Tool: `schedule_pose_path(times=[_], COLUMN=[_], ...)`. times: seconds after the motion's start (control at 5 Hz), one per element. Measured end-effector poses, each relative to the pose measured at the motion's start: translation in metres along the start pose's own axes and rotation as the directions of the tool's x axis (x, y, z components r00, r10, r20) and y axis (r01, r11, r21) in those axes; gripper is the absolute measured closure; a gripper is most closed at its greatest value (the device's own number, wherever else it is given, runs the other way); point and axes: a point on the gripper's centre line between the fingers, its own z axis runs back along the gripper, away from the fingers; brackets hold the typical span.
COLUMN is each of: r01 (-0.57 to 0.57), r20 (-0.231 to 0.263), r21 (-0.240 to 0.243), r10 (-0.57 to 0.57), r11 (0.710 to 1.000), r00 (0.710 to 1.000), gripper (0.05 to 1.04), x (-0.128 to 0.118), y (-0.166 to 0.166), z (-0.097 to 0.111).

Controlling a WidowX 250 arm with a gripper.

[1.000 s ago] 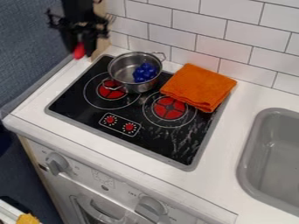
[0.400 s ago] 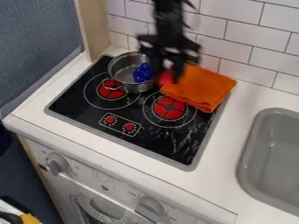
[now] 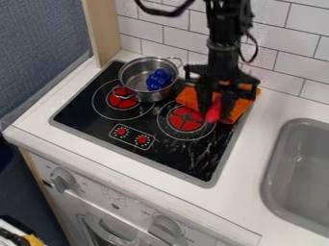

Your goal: Put the red fork in the orange cloth

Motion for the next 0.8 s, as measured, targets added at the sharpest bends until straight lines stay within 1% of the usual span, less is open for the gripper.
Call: schedule_pose_path(times=[0.2, 0.4, 0.6, 0.8], r01=[-0.012, -0.008, -0.021, 0.001], r20=[0.004, 0.011, 0.010, -0.014], r21=[0.013, 0.028, 0.028, 0.030], r10=[0.012, 0.007, 0.020, -0.001], r11=[1.000, 1.000, 0.999, 1.000], r00=[1.000, 1.000, 1.000, 1.000], gripper=[0.661, 0.661, 0.590, 0.279], x=[0.0076, 0.0111, 0.0118, 0.0104], y=[0.0008, 0.0040, 0.0100, 0.0083], z=[-0.0041, -0.0004, -0.0003, 0.0016])
